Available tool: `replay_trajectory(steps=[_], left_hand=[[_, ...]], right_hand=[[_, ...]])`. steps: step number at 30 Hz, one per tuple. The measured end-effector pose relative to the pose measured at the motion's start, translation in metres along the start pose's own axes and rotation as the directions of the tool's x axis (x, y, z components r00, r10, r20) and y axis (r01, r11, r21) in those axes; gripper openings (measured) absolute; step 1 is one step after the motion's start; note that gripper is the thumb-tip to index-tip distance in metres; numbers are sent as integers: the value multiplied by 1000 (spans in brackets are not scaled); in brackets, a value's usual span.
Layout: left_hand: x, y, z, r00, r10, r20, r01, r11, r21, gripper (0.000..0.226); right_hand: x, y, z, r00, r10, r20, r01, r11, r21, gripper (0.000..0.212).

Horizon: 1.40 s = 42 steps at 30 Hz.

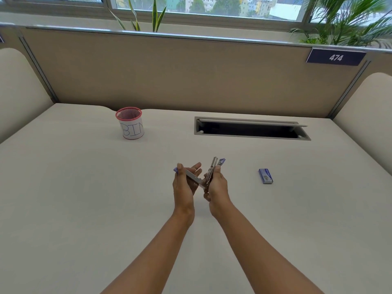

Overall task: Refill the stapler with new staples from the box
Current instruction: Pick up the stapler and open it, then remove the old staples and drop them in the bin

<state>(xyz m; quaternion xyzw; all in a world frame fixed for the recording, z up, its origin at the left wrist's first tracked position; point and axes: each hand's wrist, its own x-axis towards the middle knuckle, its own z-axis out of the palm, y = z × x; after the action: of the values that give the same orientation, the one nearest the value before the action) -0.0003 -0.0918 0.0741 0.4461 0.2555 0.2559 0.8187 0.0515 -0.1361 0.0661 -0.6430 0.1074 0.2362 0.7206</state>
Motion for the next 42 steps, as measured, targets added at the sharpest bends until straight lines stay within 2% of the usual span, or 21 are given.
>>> replay_trajectory(steps=[5,9,17,20,22,24,26,29,32,36,39,42], left_hand=[[-11,2,0,998,15,54,-12,998,-57,56],[-19,1,1,996,38,79,-33,997,-66,49],[-23,-7,-3,995,39,95,-42,999,31,42],[-24,-8,-4,993,39,110,-43,999,30,34],[-24,-9,-4,993,34,116,-34,999,-6,30],[-22,-12,-7,992,19,124,-12,998,-55,23],[-20,-14,-11,989,2,150,13,995,-99,15],[-16,-16,-17,982,-28,189,54,990,-130,21],[-8,-15,-17,983,-73,168,83,995,-56,28],[-1,-12,-13,978,-170,123,164,985,57,34],[4,-11,-11,970,-224,95,215,972,91,35],[7,-12,-11,971,-218,97,212,975,74,33]], right_hand=[[3,-10,-5,989,148,24,-150,972,183,48],[6,-11,-6,984,176,6,-174,965,195,49],[7,-12,-12,973,230,-26,-222,957,186,46],[8,-13,-12,956,289,48,-287,894,343,44],[9,-14,-11,950,286,121,-308,810,499,45],[10,-15,-11,950,269,159,-311,765,563,45],[11,-16,-11,952,255,171,-307,774,555,46],[13,-16,-13,953,243,179,-301,808,506,49],[11,-12,-11,934,244,261,-337,844,417,50],[3,-5,-6,895,255,366,-377,872,312,41],[-4,-1,-4,886,247,393,-375,879,294,36],[-6,4,-1,910,228,347,-327,909,261,31]])
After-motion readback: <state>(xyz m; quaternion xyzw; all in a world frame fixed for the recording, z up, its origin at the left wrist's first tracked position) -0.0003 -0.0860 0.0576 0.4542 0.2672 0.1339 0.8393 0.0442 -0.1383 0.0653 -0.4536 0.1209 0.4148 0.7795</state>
